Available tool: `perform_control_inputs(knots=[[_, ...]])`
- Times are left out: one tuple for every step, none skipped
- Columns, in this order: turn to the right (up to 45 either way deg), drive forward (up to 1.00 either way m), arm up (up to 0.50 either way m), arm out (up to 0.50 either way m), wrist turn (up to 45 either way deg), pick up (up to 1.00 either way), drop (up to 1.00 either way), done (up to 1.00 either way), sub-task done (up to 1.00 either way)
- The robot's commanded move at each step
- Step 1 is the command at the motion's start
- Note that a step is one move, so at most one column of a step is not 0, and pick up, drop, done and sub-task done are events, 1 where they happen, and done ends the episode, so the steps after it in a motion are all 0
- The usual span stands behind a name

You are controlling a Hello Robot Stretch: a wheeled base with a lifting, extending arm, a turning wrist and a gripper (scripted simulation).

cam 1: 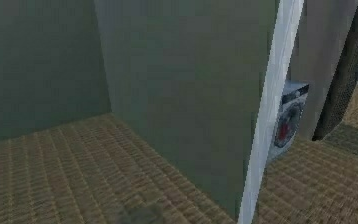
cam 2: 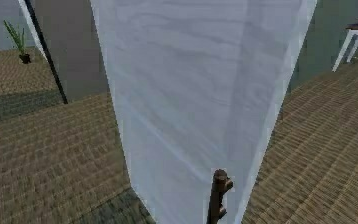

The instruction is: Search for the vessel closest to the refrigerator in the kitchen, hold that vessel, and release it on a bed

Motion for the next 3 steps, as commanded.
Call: perform_control_inputs(knots=[[45.0, 0.00, 0.00, 0.00, 0.0, 0.00, 0.00, 0.00, 0.00], [3.0, 0.00, 0.00, 0.00, 0.0, 0.00, 0.00, 0.00, 0.00], [0.0, 1.00, 0.00, 0.00, 0.0, 0.00, 0.00, 0.00, 0.00]])
